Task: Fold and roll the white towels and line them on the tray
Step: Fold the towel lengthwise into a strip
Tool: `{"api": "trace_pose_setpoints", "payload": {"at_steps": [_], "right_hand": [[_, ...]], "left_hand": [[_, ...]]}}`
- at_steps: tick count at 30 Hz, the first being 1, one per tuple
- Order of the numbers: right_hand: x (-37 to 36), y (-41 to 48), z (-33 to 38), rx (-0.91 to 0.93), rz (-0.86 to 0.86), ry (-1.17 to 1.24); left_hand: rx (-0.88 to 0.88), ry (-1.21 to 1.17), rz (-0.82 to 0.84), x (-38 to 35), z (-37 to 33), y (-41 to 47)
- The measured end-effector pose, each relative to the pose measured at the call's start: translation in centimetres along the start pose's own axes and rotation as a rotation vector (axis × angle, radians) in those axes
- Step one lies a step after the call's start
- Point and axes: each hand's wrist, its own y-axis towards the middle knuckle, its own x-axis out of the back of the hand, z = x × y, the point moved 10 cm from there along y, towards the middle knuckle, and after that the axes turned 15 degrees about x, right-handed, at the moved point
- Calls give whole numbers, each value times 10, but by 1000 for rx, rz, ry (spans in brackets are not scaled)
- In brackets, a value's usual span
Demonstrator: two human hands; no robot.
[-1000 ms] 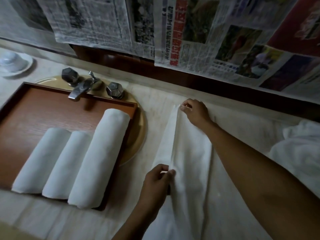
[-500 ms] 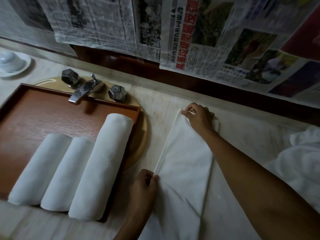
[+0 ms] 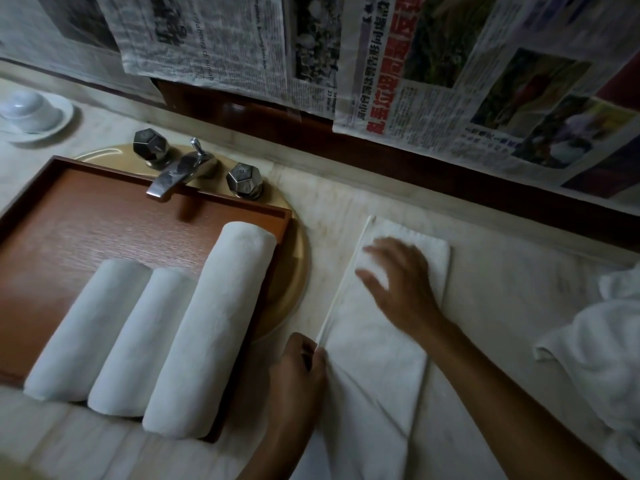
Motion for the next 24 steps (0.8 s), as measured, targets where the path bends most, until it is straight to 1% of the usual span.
{"api": "trace_pose_setpoints", "payload": {"at_steps": [2,3,4,7,9,11,13,15,19,21,24], "right_hand": [[-27,-27,4,-9,242,-131],[-33,-33,3,-10,293,-168],[-34,-33,1,-10,310,-180],[-32,-28,-2,-16,334,-198],[-33,-28,-2,-21,343,-206],[-33,-30,0,-18,342,-211],[-33,-30,-1,-19,337,-215],[-31,-30,-3,-22,330,-226],[-34,-31,-2,-20,356,-219],[-34,-31,-2,-54,360,-201],[-25,-41,23,-60,282,-169]], "left_hand": [[16,-16,10,2,-4,-3],[32,-27,21,3,-4,-4],[45,-45,47,2,-4,-5],[96,-114,192,-3,7,-17],[91,-63,234,-1,19,-27],[59,48,199,8,32,-36],[36,149,118,22,42,-41],[20,195,78,29,45,-41],[27,198,86,30,43,-37],[20,216,108,29,42,-35],[15,249,122,28,43,-31]]}}
